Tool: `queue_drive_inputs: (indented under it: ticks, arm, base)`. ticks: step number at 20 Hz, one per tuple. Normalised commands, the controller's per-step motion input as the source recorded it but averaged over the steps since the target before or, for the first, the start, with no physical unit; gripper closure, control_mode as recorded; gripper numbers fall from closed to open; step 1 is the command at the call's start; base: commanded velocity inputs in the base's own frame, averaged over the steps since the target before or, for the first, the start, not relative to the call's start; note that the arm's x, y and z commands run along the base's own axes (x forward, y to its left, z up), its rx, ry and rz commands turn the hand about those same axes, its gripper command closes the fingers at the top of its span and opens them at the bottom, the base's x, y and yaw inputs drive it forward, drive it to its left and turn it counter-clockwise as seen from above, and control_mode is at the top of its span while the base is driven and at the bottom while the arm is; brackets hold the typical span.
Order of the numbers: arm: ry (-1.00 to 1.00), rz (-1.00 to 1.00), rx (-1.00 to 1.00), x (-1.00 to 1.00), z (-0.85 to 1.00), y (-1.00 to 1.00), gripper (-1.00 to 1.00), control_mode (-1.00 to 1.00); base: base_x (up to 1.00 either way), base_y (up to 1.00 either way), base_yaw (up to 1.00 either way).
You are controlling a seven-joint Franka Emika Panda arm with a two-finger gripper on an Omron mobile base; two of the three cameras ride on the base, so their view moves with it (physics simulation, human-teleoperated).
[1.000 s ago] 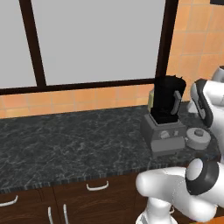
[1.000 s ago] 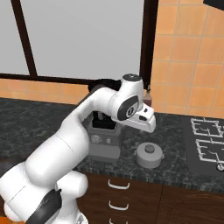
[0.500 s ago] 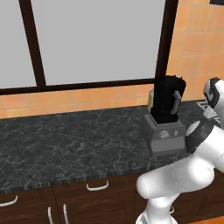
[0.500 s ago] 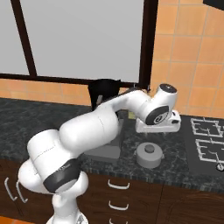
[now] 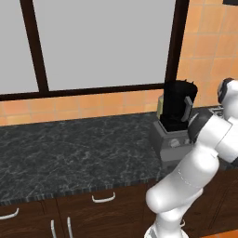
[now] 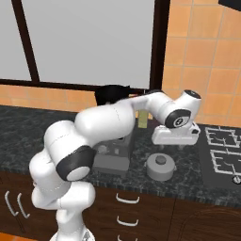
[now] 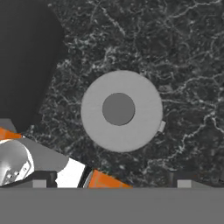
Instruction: Close the lid blender by securely placing the lid on top.
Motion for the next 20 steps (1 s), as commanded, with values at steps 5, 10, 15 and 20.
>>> queue_drive_inputs:
  ticks: [5, 10, 15, 20]
  arm:
    - [0.19, 0.0, 0.0, 0.0, -0.38, 0.38, -1.0, -1.0]
    - [0.11, 0.0, 0.0, 0.0, -0.33, 0.32, -1.0, -1.0]
    - [0.01, 0.0, -0.01, 0.0, -0.39, 0.13, -1.0, -1.0]
    - [-0.1, 0.01, -0.11, 0.0, -0.44, 0.11, -1.0, -1.0]
  base:
    - [0.0, 0.0, 0.0]
    - [0.0, 0.0, 0.0]
    - [0.0, 0.0, 0.0]
    - [0.0, 0.0, 0.0]
